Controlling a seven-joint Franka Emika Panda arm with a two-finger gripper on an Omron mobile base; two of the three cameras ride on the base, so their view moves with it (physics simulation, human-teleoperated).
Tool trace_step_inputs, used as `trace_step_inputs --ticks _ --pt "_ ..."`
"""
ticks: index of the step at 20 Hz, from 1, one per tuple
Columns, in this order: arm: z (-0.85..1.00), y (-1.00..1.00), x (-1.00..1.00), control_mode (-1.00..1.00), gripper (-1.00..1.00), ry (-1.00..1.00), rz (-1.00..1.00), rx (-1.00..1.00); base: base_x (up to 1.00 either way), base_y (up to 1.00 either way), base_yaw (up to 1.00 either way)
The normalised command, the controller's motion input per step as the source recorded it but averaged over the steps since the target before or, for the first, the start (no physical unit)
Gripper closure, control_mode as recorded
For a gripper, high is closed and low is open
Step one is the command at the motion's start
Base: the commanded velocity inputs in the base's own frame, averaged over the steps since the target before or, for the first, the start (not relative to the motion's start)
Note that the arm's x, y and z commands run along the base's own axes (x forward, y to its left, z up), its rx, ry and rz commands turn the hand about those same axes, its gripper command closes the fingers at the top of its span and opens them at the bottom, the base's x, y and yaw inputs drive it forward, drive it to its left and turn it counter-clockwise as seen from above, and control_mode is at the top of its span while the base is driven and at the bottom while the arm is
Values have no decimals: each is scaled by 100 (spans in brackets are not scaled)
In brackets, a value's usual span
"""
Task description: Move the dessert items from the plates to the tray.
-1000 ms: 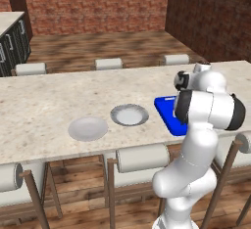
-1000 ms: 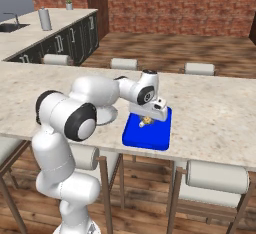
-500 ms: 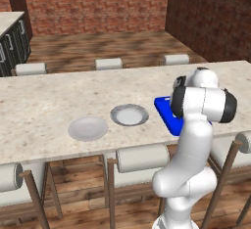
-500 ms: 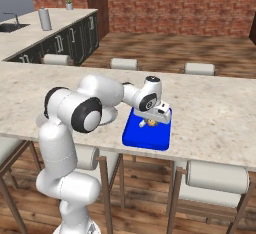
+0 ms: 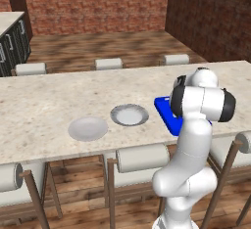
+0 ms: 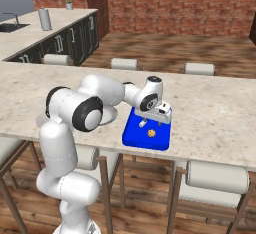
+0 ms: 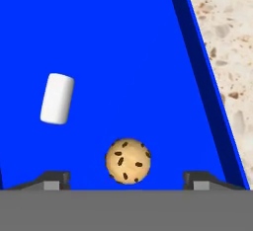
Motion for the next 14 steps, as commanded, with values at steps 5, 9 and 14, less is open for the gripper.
trace_step_inputs --ticks 5,9,14 --pt "2 0 -6 -100 -100 -1 0 0 0 0 0" --pt "44 0 -83 -100 -100 -16 2 2 0 0 0" --pt "28 0 -100 -100 -100 -36 10 1 0 0 0"
